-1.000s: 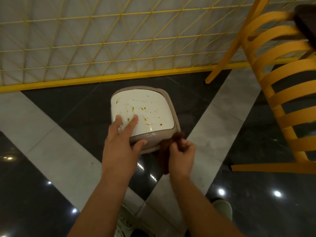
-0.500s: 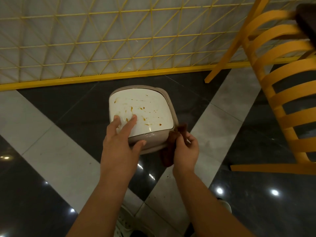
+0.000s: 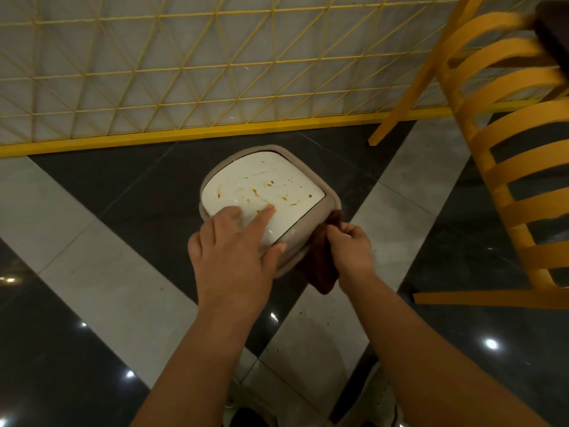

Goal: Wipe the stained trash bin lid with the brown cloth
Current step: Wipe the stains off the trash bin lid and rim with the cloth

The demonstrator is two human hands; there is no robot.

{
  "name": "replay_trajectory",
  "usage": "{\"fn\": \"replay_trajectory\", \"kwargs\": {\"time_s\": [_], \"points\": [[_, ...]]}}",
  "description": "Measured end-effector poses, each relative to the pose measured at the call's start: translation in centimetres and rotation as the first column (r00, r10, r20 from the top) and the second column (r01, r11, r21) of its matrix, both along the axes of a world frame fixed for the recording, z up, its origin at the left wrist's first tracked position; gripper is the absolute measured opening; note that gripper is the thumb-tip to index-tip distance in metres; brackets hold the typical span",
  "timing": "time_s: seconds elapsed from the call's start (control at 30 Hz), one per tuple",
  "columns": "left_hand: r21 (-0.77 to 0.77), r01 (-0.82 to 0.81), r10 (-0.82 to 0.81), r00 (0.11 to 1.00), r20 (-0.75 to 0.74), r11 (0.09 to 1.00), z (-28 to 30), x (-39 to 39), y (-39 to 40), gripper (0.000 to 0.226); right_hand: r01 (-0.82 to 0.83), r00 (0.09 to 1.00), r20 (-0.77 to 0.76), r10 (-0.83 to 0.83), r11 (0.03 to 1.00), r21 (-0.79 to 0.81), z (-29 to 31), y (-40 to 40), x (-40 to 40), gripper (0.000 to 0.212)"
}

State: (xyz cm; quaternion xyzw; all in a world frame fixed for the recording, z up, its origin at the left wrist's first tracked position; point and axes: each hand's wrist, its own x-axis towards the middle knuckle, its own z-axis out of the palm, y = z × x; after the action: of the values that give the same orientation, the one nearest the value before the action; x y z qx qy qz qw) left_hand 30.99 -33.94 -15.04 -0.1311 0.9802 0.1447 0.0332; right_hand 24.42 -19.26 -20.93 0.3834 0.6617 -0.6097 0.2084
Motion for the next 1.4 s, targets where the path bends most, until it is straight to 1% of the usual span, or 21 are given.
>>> {"fn": "replay_trajectory", "kwargs": {"time_s": [0.07, 0.13, 0.2, 0.27, 0.4, 0.43, 0.5, 0.6, 0.7, 0.77, 0.83, 0.97, 1.07, 1.13, 1.2, 1.27, 1.33, 1.37, 1.4], "points": [[0.051, 0.044, -0.044, 0.999, -0.004, 0.998, -0.4, -0.3, -0.4, 0.061, 0.01, 1.0, -0.027, -0.01, 0.999, 0.032, -0.1, 0.2, -0.3, 0.011], [0.111, 0.045, -0.047, 0.999, 0.015, 0.993, -0.7, -0.6, -0.6, 0.062, 0.092, 0.993, -0.075, -0.088, 0.994, 0.053, -0.2, -0.6, 0.5, 0.016], [0.132, 0.027, -0.027, 1.0, 0.0, 0.991, -0.8, -0.7, -0.4, 0.062, 0.184, 0.978, -0.101, -0.181, 0.983, 0.014, -0.4, -2.0, 2.2, 0.018], [0.122, 0.017, -0.017, 1.0, -0.002, 0.992, -0.7, -0.8, -0.3, 0.061, 0.212, 0.974, -0.075, -0.214, 0.976, -0.039, -0.5, -3.7, 4.6, 0.018], [0.093, 0.003, -0.005, 1.0, 0.021, 0.996, -0.6, -0.8, -0.4, 0.06, 0.166, 0.986, 0.049, -0.16, 0.969, -0.183, -0.3, -5.7, 8.2, 0.02], [0.083, 0.007, -0.009, 1.0, 0.018, 0.997, -0.6, -0.8, -0.4, 0.06, 0.155, 0.987, 0.063, -0.145, 0.97, -0.187, -0.2, -5.5, 8.1, 0.019], [0.082, 0.011, -0.013, 1.0, 0.014, 0.997, -0.5, -0.7, -0.4, 0.06, 0.132, 0.991, 0.053, -0.126, 0.981, -0.14, -0.2, -4.4, 6.8, 0.017], [0.095, 0.008, -0.009, 1.0, 0.018, 0.995, -0.5, -0.6, -0.3, 0.06, 0.174, 0.985, -0.011, -0.175, 0.982, -0.068, -0.1, -1.6, 2.5, 0.016], [0.116, -0.006, 0.003, 1.0, 0.024, 0.993, -0.4, -0.8, -0.1, 0.059, 0.192, 0.981, -0.006, -0.193, 0.981, -0.034, 0.0, -0.4, -0.9, 0.02], [0.115, -0.014, 0.009, 0.999, 0.036, 0.993, -0.4, -0.8, 0.2, 0.06, 0.232, 0.972, -0.039, -0.232, 0.973, -0.013, -0.4, -1.3, -0.7, 0.02], [0.11, -0.018, 0.014, 0.999, 0.04, 0.994, -0.4, -0.9, 0.4, 0.06, 0.259, 0.964, -0.051, -0.26, 0.966, -0.026, -0.7, -2.7, 1.5, 0.022], [0.105, -0.028, 0.023, 0.998, 0.054, 0.994, -0.4, -0.8, 0.4, 0.059, 0.178, 0.984, 0.026, -0.176, 0.974, -0.141, -0.7, -4.2, 6.1, 0.023], [0.103, -0.018, 0.013, 0.999, 0.044, 0.995, -0.4, -0.8, 0.3, 0.059, 0.062, 0.998, 0.018, -0.061, 0.993, -0.103, -0.9, -3.2, 5.3, 0.027], [0.107, -0.018, 0.014, 0.999, 0.037, 0.994, -0.5, -0.8, 0.3, 0.059, 0.045, 0.999, -0.008, -0.045, 0.997, -0.06, -1.0, -2.0, 3.5, 0.028], [0.124, -0.026, 0.022, 0.999, 0.035, 0.992, -0.6, -0.9, 0.3, 0.059, 0.117, 0.993, -0.027, -0.118, 0.993, -0.031, -1.0, -1.0, 1.3, 0.025], [0.145, -0.032, 0.027, 0.999, 0.031, 0.989, -0.6, -0.9, 0.3, 0.058, 0.268, 0.963, -0.02, -0.269, 0.962, -0.05, -0.9, -0.1, -0.6, 0.025], [0.156, -0.035, 0.03, 0.999, 0.035, 0.987, -0.6, -0.9, 0.3, 0.058, 0.449, 0.892, -0.009, -0.451, 0.89, -0.074, -1.0, 0.8, -1.8, 0.039], [0.159, -0.036, 0.031, 0.999, 0.036, 0.987, -0.6, -0.9, 0.3, 0.058, 0.503, 0.863, -0.022, -0.505, 0.863, -0.052, -1.1, 1.2, -2.0, 0.044], [0.161, -0.037, 0.031, 0.999, 0.038, 0.986, -0.6, -0.9, 0.3, 0.058, 0.522, 0.852, -0.048, -0.522, 0.853, -0.016, -1.1, 1.5, -1.9, 0.046]]}}
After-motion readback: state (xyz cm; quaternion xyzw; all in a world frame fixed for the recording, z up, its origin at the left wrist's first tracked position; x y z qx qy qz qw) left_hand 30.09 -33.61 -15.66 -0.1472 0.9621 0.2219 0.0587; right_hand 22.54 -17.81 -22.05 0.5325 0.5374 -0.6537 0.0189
